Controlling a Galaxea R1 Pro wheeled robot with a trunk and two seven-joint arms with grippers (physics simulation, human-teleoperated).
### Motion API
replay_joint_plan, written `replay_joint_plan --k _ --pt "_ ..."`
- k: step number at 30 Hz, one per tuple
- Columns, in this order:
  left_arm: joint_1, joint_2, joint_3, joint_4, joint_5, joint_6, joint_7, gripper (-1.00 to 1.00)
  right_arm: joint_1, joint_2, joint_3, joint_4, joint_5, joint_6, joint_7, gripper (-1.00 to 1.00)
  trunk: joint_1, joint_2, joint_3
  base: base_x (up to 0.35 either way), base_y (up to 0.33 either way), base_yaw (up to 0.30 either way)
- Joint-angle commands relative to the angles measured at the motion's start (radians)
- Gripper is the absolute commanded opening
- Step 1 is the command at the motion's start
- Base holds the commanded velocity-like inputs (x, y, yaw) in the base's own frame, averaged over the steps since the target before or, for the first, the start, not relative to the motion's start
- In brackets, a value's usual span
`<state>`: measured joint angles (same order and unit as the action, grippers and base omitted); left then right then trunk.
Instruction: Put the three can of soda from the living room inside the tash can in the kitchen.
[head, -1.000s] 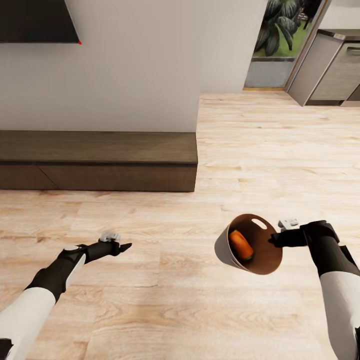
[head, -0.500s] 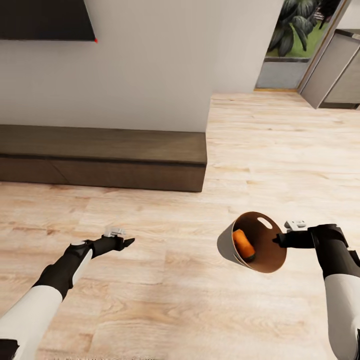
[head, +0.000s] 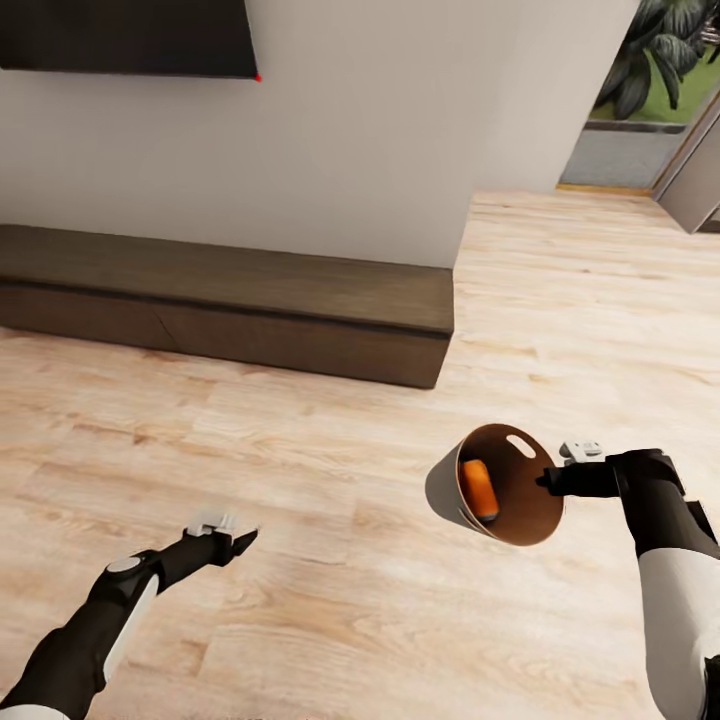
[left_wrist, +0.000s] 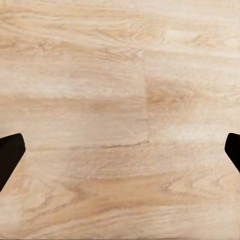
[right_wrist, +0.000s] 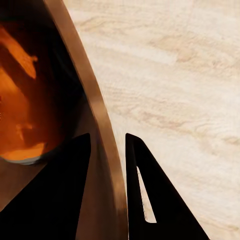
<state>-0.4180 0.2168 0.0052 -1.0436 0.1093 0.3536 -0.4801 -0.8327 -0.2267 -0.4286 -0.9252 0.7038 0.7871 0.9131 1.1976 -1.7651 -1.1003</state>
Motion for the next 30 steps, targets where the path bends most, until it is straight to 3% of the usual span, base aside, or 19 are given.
replay_joint_plan --k 1,16,30 --pt "0.013 -0.001 0.003 -0.013 -0.002 0.0 0.003 1.0 0.0 0.0 -0.001 -0.001 -0.015 0.009 0.009 -1.0 0.0 0.0 0.0 0.035 0.0 0.249" --pt "0.034 0.004 0.046 -0.029 -0.002 0.027 0.01 1.0 0.02 0.008 0.009 -0.006 -0.016 -0.008 0.016 -1.0 0.0 0.0 0.0 0.125 0.0 0.25" --pt "0.033 0.002 0.059 0.026 0.001 0.026 0.009 1.0 0.028 0.011 0.011 -0.007 -0.017 -0.028 0.017 -1.0 0.0 0.0 0.0 0.294 0.0 0.251"
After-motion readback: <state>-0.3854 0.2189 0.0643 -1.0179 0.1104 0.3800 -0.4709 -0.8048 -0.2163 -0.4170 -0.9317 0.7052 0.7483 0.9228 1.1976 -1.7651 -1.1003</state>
